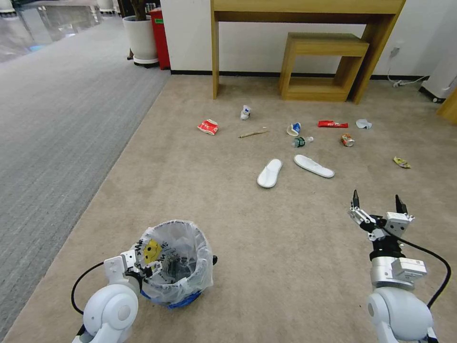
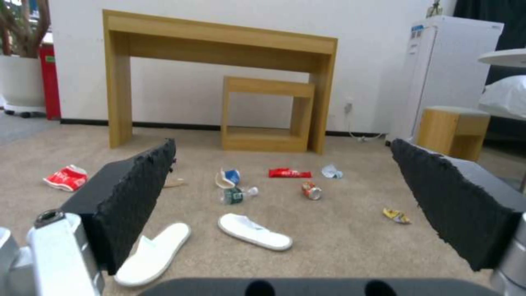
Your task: Pick up the trash bin and place the garbage on the floor into it.
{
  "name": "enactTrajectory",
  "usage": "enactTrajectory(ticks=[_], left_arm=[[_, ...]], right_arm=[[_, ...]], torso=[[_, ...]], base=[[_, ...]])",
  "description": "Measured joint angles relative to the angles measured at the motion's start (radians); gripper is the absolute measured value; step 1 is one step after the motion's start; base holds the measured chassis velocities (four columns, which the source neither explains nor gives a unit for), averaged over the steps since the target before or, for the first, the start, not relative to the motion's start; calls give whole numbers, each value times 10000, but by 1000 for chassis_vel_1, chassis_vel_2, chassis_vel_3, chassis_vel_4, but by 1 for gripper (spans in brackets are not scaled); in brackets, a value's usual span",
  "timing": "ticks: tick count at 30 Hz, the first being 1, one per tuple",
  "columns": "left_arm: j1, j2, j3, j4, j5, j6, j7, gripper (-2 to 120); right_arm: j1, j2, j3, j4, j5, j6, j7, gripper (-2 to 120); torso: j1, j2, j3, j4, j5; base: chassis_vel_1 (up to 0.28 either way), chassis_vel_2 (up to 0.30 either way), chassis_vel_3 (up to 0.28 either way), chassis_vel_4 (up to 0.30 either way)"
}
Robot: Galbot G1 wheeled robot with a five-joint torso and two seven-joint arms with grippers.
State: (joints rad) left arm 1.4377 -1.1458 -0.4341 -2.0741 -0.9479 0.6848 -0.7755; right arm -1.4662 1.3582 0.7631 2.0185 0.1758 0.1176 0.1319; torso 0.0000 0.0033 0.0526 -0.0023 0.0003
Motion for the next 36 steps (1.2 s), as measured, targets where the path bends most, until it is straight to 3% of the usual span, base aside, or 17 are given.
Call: enactTrajectory(ticks=[12,18,23,36], left_arm=[[-82,-22,-2,116,1,-32,-19,96],[-28,23,-1,32,-35,-33,-18,79],[3,49,-16,-3,-55,-28,-17,86],[104,28,-10,-73,-29,-18,-16,86]], right_arm=[[78,1,-47,-141,-3,17,-5,100],[81,11,-60,-68,-17,-12,-8,100],[59,34,-59,1,-34,-33,-9,100],[11,44,-51,100,-53,-65,-13,100]], torso=[[0,0,-1,1,-2],[0,-1,2,-1,-7],[0,-1,2,-2,-7],[0,-1,1,0,-3]], base=[[0,0,0,0],[0,0,0,0],[0,0,0,0],[0,0,0,0]])
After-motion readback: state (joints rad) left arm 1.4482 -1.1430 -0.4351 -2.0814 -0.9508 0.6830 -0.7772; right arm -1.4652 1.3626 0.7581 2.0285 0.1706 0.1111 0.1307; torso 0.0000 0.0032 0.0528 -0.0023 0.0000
